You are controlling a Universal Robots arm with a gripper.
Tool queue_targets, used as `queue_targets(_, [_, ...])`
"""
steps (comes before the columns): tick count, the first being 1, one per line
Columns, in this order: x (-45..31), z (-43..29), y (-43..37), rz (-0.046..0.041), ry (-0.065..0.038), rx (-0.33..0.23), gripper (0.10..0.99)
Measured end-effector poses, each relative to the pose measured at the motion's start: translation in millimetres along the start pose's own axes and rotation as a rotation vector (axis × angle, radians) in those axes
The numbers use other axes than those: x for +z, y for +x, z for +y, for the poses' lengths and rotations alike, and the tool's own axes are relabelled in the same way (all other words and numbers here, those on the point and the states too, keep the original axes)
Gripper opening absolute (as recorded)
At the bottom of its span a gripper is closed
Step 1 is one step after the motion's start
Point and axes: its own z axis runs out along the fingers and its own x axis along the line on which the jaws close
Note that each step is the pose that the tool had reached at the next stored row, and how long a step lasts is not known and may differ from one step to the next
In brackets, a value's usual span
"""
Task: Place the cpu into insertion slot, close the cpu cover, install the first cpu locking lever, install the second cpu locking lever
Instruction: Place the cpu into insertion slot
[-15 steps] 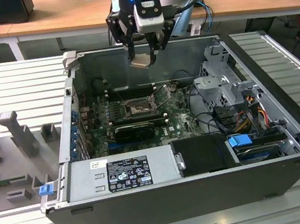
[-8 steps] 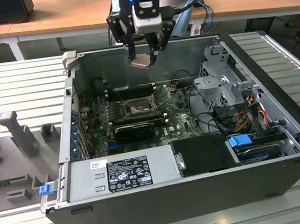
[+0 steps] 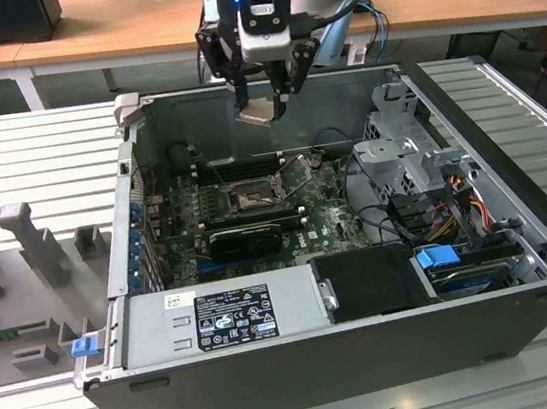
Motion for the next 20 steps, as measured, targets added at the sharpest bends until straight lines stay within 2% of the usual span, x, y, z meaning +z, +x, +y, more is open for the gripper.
queue_targets(7, [1.5, -0.1, 0.0, -0.0052, -0.001, 0.059, 0.525])
queue_targets(10, [2.9, -0.3, 0.0, -0.0089, -0.002, 0.102, 0.525])
queue_targets(15, [8.2, -3.0, -1.5, -0.0099, -0.002, 0.113, 0.525])
queue_targets(20, [9.3, -3.1, -1.6, -0.0134, -0.002, 0.146, 0.525])
